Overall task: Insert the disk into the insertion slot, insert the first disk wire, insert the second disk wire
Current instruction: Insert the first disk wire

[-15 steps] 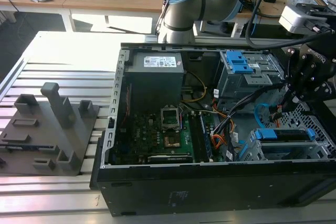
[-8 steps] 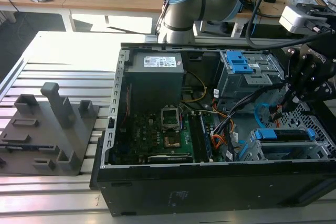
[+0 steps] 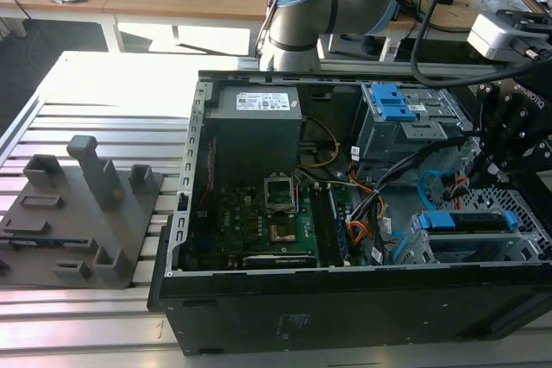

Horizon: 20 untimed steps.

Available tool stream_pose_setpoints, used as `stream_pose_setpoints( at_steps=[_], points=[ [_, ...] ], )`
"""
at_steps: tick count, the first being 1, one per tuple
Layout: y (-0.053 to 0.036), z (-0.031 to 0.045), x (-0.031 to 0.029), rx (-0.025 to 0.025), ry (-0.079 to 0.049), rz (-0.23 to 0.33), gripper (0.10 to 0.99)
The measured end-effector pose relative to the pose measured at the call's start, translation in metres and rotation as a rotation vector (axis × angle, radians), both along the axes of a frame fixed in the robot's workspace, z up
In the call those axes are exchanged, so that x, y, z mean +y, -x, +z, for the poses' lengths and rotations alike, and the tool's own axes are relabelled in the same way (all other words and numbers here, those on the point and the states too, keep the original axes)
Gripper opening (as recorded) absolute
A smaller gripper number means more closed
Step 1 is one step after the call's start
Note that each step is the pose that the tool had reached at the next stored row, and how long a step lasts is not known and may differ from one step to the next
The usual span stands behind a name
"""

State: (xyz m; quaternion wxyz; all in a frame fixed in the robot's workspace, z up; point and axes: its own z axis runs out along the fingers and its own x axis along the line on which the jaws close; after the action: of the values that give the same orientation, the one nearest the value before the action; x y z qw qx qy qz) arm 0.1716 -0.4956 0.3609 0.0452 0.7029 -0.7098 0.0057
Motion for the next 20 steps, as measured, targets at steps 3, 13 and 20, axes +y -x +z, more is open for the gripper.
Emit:
stream_pose_setpoints(
  at_steps=[3,13,20],
  points=[
    [-0.0002,-0.0001,-0.0067,0.0,0.0,0.0,0.165],
    [-0.0005,-0.0006,-0.0156,0.0,0.0,0.0,0.165],
    [-0.0017,-0.011,-0.0173,0.0001,0.0,0.0,0.165]
  ],
)
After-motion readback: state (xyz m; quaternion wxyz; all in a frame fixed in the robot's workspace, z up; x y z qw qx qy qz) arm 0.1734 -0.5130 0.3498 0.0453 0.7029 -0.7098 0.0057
